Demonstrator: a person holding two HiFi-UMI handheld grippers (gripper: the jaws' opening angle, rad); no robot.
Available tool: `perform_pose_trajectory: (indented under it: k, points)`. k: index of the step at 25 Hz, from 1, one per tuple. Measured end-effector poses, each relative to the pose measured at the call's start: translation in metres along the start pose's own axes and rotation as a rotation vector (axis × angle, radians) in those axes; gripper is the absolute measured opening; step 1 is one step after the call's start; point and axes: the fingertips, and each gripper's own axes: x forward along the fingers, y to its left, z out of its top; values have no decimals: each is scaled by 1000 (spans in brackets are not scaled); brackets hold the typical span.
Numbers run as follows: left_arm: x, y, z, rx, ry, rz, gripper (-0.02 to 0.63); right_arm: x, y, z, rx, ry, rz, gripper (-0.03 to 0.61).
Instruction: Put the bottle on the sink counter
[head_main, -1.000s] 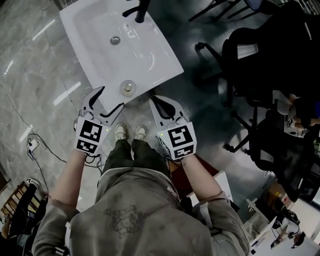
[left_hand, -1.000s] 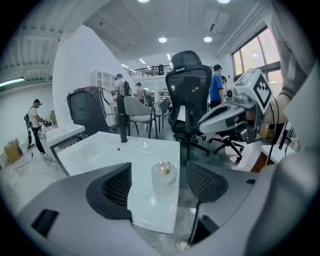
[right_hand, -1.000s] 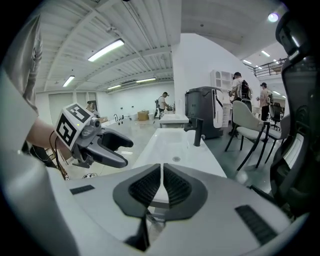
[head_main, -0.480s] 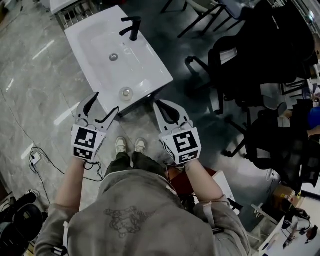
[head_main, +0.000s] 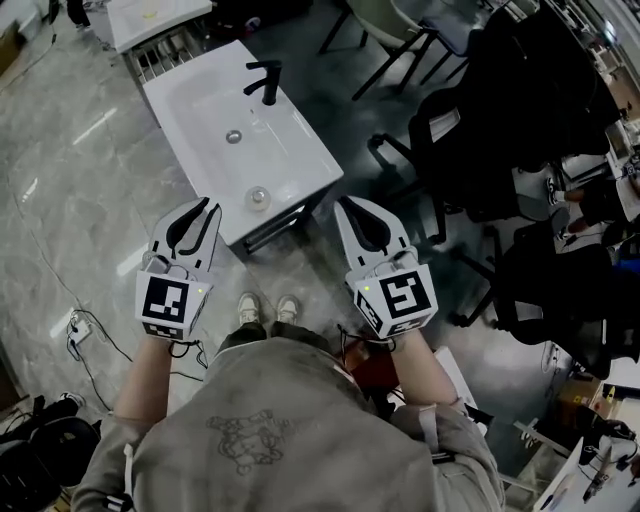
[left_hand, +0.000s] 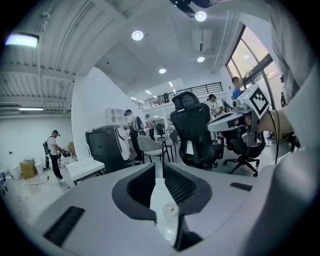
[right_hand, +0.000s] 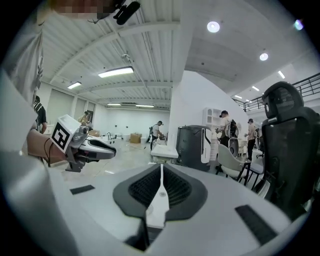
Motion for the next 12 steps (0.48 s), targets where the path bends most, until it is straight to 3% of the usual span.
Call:
perform_pose_trajectory:
  k: [12]
  points:
    - [-43,9,31,5,-84,81,32,-42,24,57,14,-169,33,34]
